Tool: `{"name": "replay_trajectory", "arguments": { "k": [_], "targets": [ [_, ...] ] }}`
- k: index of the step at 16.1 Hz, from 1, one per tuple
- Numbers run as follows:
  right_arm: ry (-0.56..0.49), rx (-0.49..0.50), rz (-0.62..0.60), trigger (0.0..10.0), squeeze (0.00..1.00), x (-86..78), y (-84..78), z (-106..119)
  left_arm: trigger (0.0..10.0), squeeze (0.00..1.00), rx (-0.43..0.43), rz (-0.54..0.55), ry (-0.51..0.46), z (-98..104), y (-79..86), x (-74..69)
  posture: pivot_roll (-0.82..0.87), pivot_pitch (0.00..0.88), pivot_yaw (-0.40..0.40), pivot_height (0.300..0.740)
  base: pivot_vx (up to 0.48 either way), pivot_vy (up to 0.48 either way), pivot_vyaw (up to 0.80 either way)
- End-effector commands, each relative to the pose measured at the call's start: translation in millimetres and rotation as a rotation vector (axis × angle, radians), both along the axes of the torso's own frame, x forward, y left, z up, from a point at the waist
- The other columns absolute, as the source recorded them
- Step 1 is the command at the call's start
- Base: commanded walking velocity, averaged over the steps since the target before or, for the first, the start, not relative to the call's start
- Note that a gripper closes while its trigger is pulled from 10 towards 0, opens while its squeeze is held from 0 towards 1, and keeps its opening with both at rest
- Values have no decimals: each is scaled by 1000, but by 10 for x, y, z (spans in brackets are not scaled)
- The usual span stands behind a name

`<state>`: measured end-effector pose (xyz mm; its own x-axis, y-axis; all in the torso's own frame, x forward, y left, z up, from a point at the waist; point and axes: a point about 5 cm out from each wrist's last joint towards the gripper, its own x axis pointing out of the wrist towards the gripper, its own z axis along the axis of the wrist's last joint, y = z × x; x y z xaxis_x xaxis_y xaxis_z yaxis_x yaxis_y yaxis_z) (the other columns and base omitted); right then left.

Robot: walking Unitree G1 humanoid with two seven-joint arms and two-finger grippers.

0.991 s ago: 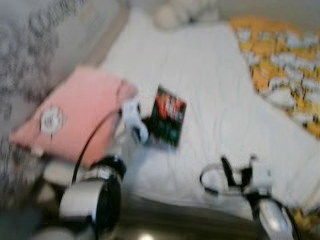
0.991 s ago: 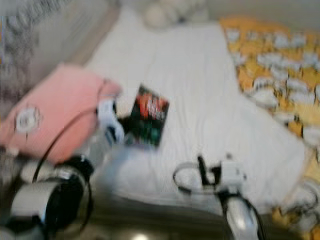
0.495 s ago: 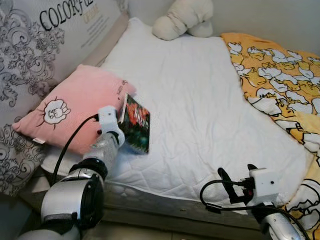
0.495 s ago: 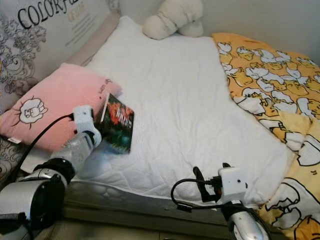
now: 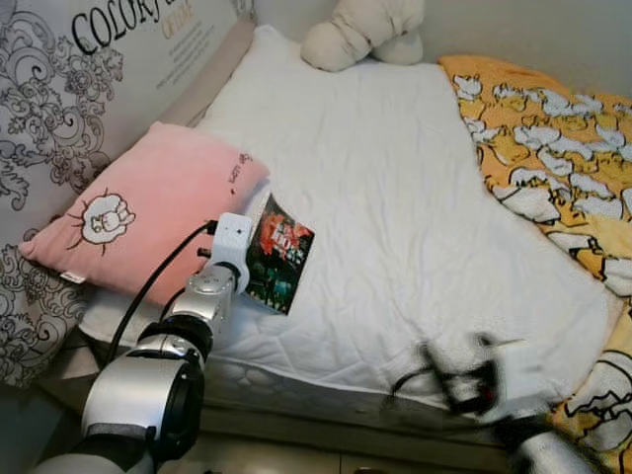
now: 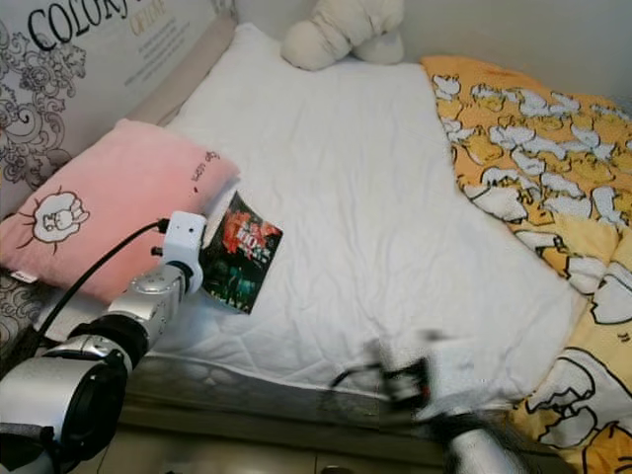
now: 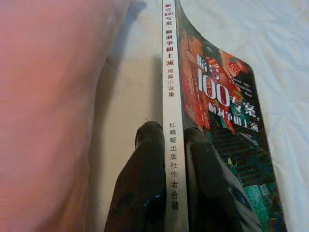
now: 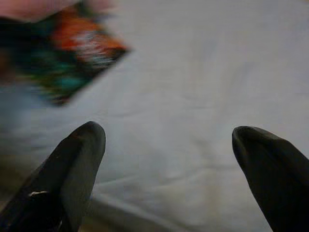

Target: Clean up the room

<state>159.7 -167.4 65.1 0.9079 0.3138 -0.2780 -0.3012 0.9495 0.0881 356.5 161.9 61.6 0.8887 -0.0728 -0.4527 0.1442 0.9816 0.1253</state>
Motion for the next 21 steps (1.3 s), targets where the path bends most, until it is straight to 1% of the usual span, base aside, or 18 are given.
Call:
{"name": "replay_trajectory", "arguments": {
  "k": [1,2,3,6,7,8,9,10,11,12,13,14,16,17,18,21],
  "targets": [
    [25,15,-14,10000,0,-14,-19,-20,10000,0,-12,1,21,6,-31,12,-242,95,-94,740,0,0,0],
    [41,15,-22,10000,0,-38,-23,-58,10000,0,-13,5,26,11,-14,15,-239,104,-88,740,0,0,0],
    [51,20,-26,10000,0,-72,-5,-77,10000,0,11,-3,30,12,6,15,-238,123,-74,740,0,0,0],
    [55,83,-65,10000,0,-152,137,-80,10000,0,8,-21,43,20,17,20,-212,172,-19,740,0,0,0],
    [56,95,-71,10000,0,-161,162,-83,10000,0,3,-20,47,19,17,19,-210,177,-13,740,0,0,0],
    [56,108,-75,10000,0,-184,213,-87,10000,0,5,-18,50,18,33,17,-204,191,13,740,0,0,0],
    [61,126,-88,10000,0,-223,276,-103,10000,0,-11,-1,55,26,52,22,-202,205,32,740,0,0,0],
    [65,132,-98,10000,0,-260,307,-111,10000,0,-44,34,55,43,77,33,-206,210,40,740,0,0,0],
    [71,133,-114,10000,0,-291,306,-113,10000,0,-45,79,45,67,135,45,-209,217,44,740,0,0,0],
    [77,130,-119,10000,0,-316,298,-118,10000,263,-53,102,45,73,170,47,-211,220,46,740,0,0,0],
    [81,127,-125,10000,0,-333,285,-124,10000,1000,-72,118,49,70,188,43,-210,220,45,740,0,0,0],
    [91,122,-136,10000,0,-369,263,-141,10000,1000,-68,137,57,53,229,28,-204,216,44,740,0,0,0],
    [98,120,-134,10000,0,-385,276,-157,10000,1000,-67,127,65,31,234,12,-193,211,42,740,0,0,0],
    [102,119,-130,10000,0,-394,284,-164,10000,1000,-19,94,60,33,245,10,-188,210,42,740,0,0,0],
    [105,120,-128,10000,0,-402,290,-170,10000,1000,73,38,41,67,263,27,-183,206,44,740,0,0,0],
    [117,123,-123,10000,0,-417,316,-205,10000,1000,251,-84,-28,207,298,99,-159,192,45,740,0,0,0]
  ]
}}
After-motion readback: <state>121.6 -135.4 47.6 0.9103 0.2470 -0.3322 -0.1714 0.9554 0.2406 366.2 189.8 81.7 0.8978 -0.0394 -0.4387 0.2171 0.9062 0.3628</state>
